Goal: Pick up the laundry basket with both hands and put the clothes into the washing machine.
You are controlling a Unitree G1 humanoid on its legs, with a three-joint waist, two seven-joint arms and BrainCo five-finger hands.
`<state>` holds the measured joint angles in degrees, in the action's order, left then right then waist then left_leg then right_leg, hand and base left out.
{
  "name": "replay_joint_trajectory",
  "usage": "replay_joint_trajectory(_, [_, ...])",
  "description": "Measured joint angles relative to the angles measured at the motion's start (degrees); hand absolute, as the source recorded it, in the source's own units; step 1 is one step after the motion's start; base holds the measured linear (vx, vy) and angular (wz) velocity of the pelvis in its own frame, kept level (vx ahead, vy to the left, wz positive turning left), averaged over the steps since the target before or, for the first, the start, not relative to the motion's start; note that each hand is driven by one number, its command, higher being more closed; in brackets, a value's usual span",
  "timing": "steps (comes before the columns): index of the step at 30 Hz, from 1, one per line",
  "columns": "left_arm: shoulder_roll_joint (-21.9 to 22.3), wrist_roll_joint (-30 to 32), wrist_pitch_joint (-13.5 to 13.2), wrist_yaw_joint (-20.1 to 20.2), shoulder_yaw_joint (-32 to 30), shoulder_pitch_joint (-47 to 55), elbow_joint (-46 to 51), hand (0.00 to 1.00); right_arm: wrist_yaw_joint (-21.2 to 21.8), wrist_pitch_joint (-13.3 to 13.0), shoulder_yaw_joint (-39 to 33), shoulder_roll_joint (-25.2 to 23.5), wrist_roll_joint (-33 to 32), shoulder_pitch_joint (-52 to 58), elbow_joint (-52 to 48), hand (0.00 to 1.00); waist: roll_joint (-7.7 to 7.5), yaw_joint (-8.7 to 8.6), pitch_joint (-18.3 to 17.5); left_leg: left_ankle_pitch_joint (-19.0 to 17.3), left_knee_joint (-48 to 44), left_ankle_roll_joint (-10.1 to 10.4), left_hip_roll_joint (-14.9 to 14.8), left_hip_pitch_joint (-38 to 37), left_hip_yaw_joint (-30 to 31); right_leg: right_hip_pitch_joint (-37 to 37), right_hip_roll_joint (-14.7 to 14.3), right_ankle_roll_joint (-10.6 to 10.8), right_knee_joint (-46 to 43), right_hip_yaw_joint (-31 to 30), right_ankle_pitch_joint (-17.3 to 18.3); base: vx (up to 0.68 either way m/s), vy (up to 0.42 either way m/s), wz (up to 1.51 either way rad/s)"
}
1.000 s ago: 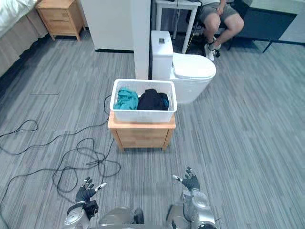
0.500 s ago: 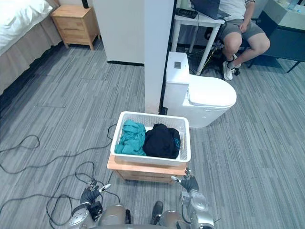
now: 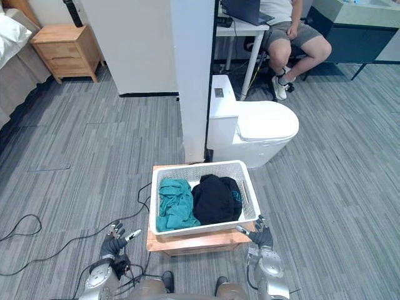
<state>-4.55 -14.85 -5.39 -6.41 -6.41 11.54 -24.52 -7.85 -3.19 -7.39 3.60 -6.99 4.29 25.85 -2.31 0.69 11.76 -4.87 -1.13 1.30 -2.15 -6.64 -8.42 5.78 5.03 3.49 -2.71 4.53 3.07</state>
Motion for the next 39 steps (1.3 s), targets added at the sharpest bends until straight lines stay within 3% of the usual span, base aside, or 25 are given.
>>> replay_joint_trajectory(8, [-0.6, 4.4, 1.1, -2.0, 2.8, -5.3, -1.1, 0.0, -0.7, 1.8, 1.4, 3.0, 5.0, -8.9, 3.0, 0.0, 0.22, 0.04, -1.1, 2.8, 5.3, -0.5, 0.7, 0.6, -1.3, -2.5, 0.0, 0.3, 2.0, -1.4, -1.9, 0.0, 0.021, -0.1])
replay_joint_trajectory(11, [-0.6, 4.5, 1.3, -4.2, 4.7, -10.9, -3.4, 0.0, -2.4, 2.3, 1.7, 4.5, 7.2, -17.0, 6.9, 0.0, 0.62, 0.15, 2.1, 3.1, 3.8, -0.8, 0.9, 3.0, -1.3, -4.1, 0.4, 0.2, 2.0, -1.7, -3.5, -0.05, 0.022, 0.01])
replay_joint_trajectory(17, [-2.7, 4.4, 1.2, -8.7, 4.8, -28.5, -10.8, 0.0, -3.7, 2.6, 5.0, 10.9, 7.5, -41.7, 22.1, 0.0, 0.94, 0.18, 12.7, 1.0, -7.6, -2.2, -0.2, 16.3, -1.2, -13.2, 0.6, 0.3, -0.3, -2.9, -6.3, -0.17, 0.017, 0.0])
replay_joint_trajectory(21, [-3.1, 4.2, 1.2, -11.2, 5.2, -36.2, -18.7, 0.0, -4.3, 3.7, 5.2, 13.3, 6.8, -51.2, 32.7, 0.0, 1.64, 0.32, 13.5, 0.2, -11.3, -1.9, -1.0, 21.5, -1.0, -16.9, 0.2, 0.0, -0.9, -2.8, -7.3, -0.12, 0.019, 0.0])
replay_joint_trajectory(26, [-2.6, 3.2, 1.1, -11.3, 6.9, -43.3, -23.3, 0.0, -4.3, 4.8, 2.7, 15.1, 4.2, -56.4, 40.1, 0.0, 2.63, 0.26, 14.0, 0.2, -14.7, -2.0, -1.5, 26.2, 0.5, -19.9, -0.2, -0.2, -2.2, -1.7, -7.4, -0.07, 0.008, 0.1])
replay_joint_trajectory(27, [-2.3, 3.2, 1.1, -11.3, 7.0, -44.3, -23.4, 1.0, -4.5, 4.9, 2.4, 15.8, 2.9, -56.7, 40.8, 0.0, 3.03, 0.28, 14.3, 0.2, -15.1, -2.0, -1.6, 26.9, 0.6, -20.3, -0.2, -0.2, -2.2, -1.5, -7.4, -0.06, 0.006, 0.16])
replay_joint_trajectory(28, [-2.3, 3.2, 1.1, -11.3, 7.2, -44.4, -23.4, 1.0, -4.5, 4.9, 2.3, 16.0, 2.4, -56.7, 40.8, 1.0, 3.11, 0.27, 14.3, 0.2, -15.2, -2.0, -1.6, 27.2, 0.6, -20.5, -0.2, -0.2, -2.2, -1.4, -7.4, -0.05, 0.013, 0.05])
replay_joint_trajectory(36, [-2.4, 3.0, 0.5, -11.2, 9.8, -45.0, -22.9, 1.0, -4.3, 4.8, 1.1, 16.1, -6.0, -56.5, 41.7, 1.0, 3.43, 0.18, 14.5, 0.3, -15.3, -2.1, -1.5, 27.8, 0.7, -21.1, -0.2, -0.2, -2.1, -1.5, -7.4, 0.0, 0.0, 0.0])
replay_joint_trajectory(39, [-2.8, 2.8, 1.3, -11.3, 9.9, -44.8, -21.3, 1.0, -4.4, 4.7, 1.2, 15.8, -8.1, -54.0, 37.3, 1.0, 3.66, 0.24, 14.6, 0.3, -15.1, -2.1, -1.6, 27.6, 0.6, -21.0, -0.3, -0.2, -2.0, -1.5, -7.4, 0.03, 0.0, -0.01])
